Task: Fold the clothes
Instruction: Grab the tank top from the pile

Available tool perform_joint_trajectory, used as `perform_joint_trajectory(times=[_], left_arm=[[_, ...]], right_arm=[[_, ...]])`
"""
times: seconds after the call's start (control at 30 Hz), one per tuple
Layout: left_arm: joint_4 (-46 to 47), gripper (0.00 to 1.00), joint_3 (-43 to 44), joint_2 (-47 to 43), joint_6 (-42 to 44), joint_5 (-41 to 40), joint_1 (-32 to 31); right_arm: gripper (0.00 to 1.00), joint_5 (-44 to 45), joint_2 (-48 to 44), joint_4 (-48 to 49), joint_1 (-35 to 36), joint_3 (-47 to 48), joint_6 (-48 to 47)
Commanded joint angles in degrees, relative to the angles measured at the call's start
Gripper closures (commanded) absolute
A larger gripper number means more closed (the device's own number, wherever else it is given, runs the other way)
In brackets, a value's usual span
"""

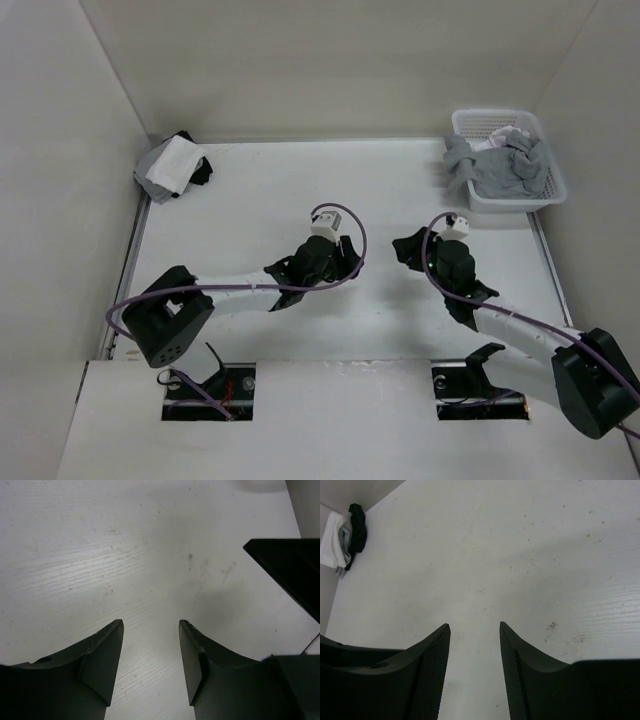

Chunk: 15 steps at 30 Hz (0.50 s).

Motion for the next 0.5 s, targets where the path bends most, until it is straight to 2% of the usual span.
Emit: perform_joint_trajectory(times=[0.0,0.13,0.2,0.23,0.3,0.33,0.4,0.43,0.47], left_arm=[[4.32,0.53,1.06,1.04,1.91,2.9,-1.27],[7.48,0.53,-1.04,0.52,2.87,4.92,-2.14],[9.93,0.57,-2.71,-0.18,3.57,4.92,-2.58],[11.17,0.61,-3.42,-0.45,4.01,5.01,-2.76],[13.54,0.88,-4.83,-1.41,6.03,5.54,-3.46],[13.9,0.93,-5.27,-1.94,6.38,5.28,-3.81],[14.43,0.95,-5.8,-2.47,6.65,4.84,-3.99],[15.39,0.95,-6.41,-2.56,6.91,4.66,-3.73],[15.48,0.94,-6.59,-2.56,6.74,4.75,-3.38]], right_arm=[[0.55,2.81,-2.01,-3.4,1.12,4.92,-0.29],[0.78,3.86,-4.56,-9.55,0.6,9.22,-0.81],[0.85,3.95,-4.74,-12.1,-0.45,11.33,-0.81],[0.89,3.95,-4.74,-13.5,-1.41,12.82,-0.81],[0.98,4.04,-3.26,-17.45,-5.09,17.73,-1.77],[1.0,4.48,-2.29,-19.56,-7.55,20.28,-2.3],[1.0,5.71,-0.44,-22.65,-11.78,24.33,-2.66],[1.0,6.84,4.0,-25.79,-18.93,30.79,-3.62],[1.0,6.94,5.0,-26.08,-20.05,31.9,-3.71]])
